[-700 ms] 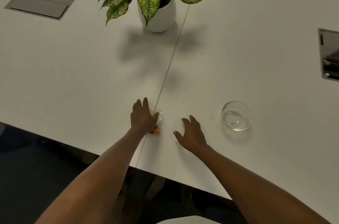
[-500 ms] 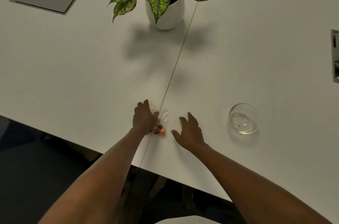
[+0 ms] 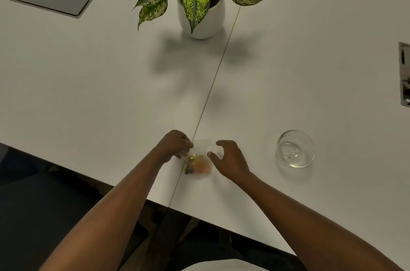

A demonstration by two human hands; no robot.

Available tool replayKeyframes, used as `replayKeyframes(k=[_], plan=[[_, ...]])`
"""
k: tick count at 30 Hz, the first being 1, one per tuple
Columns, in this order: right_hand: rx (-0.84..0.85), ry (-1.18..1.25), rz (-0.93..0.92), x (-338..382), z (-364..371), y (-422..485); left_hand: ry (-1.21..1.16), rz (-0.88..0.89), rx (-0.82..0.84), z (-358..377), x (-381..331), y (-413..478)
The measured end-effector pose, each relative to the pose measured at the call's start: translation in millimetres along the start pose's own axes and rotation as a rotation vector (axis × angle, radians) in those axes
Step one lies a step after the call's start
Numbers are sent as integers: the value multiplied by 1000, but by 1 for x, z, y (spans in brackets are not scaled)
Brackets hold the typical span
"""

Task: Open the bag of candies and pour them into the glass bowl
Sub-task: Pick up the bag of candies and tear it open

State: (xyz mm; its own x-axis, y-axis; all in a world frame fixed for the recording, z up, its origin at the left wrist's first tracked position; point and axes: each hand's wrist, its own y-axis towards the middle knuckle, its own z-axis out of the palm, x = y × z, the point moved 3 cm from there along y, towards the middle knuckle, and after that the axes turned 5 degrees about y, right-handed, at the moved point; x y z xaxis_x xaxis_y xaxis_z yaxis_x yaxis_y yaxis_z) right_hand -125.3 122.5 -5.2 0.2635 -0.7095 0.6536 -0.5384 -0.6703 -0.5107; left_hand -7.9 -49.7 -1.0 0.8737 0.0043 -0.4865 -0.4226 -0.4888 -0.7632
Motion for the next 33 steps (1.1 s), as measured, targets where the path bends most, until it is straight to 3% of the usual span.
replayKeyframes(k=[6,12,16,26,33], plan=[[-135,349,73,11,-45,-24,-263,68,115,12,-30,-37],[-71,647,153,14,-83,-46,-468,138,185,40,-71,-72],[-55,705,133,14,-103,-58,-510,212,213,61,-97,-89],[-180,717,52,-2,-154,-85,-352,364,213,95,-145,-114],[-233,726,18,-10,-179,-94,-605,279,362,103,-162,-124]])
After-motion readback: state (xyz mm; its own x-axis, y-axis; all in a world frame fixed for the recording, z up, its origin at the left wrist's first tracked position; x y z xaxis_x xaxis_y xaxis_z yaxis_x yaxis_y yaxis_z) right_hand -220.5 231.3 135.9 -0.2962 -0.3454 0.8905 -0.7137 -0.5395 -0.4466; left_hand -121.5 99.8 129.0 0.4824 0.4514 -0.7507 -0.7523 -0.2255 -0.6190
